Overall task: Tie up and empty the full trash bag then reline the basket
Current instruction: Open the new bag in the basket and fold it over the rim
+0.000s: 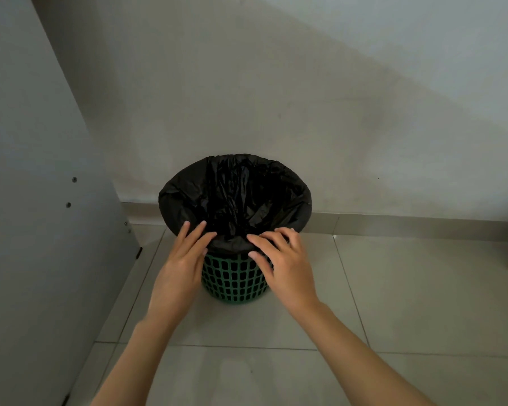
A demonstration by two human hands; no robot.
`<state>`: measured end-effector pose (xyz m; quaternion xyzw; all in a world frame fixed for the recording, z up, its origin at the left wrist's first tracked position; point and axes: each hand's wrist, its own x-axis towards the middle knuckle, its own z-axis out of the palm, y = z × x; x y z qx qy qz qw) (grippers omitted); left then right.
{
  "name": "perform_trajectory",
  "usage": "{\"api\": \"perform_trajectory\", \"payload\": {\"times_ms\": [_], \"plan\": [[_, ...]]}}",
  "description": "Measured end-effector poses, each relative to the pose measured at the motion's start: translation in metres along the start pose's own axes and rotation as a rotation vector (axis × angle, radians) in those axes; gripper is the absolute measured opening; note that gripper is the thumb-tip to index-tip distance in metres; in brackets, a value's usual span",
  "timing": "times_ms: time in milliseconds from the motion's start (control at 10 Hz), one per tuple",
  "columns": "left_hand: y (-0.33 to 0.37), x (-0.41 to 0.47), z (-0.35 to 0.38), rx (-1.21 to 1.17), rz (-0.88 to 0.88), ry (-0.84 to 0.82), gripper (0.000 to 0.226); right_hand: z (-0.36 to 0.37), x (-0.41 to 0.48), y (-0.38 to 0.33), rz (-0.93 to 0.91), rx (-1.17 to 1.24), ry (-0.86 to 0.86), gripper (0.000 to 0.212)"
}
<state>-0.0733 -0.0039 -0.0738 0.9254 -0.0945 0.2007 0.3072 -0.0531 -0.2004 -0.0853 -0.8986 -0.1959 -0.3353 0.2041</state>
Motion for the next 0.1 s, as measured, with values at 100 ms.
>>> {"api": "perform_trajectory", "payload": {"times_ms": [100], "plan": [[-0.0001,0.0001,0.0026,0.037,-0.014,-0.038,0.039,-0.0069,0.0030,0.0110,-0.054,0.012,-0.095,0.036]]}}
